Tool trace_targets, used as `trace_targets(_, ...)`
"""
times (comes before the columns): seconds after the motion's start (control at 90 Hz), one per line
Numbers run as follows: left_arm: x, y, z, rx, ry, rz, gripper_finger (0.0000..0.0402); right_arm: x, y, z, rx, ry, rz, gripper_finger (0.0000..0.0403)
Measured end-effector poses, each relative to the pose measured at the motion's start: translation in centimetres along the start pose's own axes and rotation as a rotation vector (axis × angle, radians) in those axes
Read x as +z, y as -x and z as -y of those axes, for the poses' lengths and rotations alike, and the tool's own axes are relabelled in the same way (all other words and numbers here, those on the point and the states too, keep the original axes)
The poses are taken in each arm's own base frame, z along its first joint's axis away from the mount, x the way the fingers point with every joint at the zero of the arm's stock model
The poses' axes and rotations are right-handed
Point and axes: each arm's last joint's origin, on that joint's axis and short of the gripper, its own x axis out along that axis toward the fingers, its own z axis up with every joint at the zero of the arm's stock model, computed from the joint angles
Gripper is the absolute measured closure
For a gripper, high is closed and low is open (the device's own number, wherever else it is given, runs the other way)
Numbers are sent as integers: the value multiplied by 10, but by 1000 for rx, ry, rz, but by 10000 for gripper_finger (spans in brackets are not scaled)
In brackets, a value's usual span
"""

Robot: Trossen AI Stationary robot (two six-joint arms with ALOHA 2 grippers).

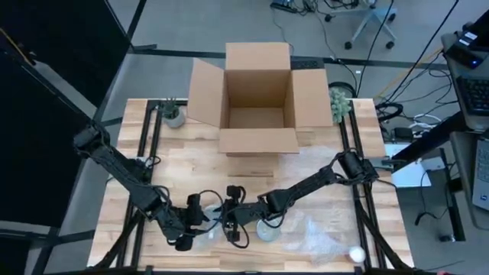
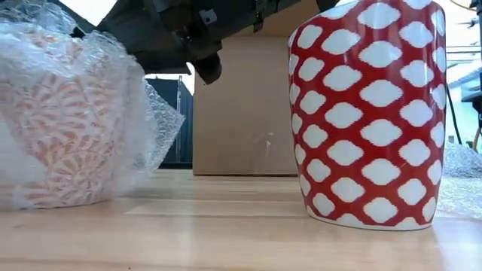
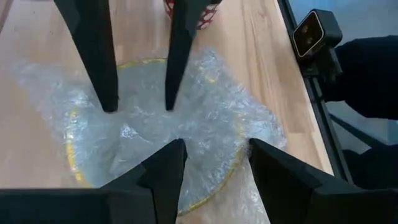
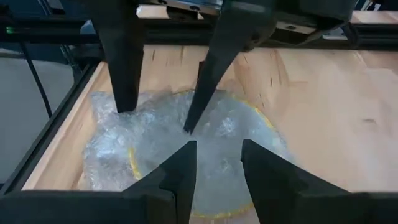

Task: Wrap mug
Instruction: Wrap the yellow mug with the left bubble wrap

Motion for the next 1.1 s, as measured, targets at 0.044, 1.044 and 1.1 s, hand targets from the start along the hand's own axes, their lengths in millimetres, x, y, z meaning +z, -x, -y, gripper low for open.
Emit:
trace_targets(0.044, 0, 0, 0, -2, 2, 1, 231, 7, 4, 0, 7, -23, 32, 289)
trace_targets(1.044, 28, 30, 2, -135, -150, 55, 230, -13, -20, 8, 39, -116, -1, 289)
trace_targets(1.1, 28, 23, 1, -120, -176, 47, 230, -13, -20, 8, 43, -116, -1, 289)
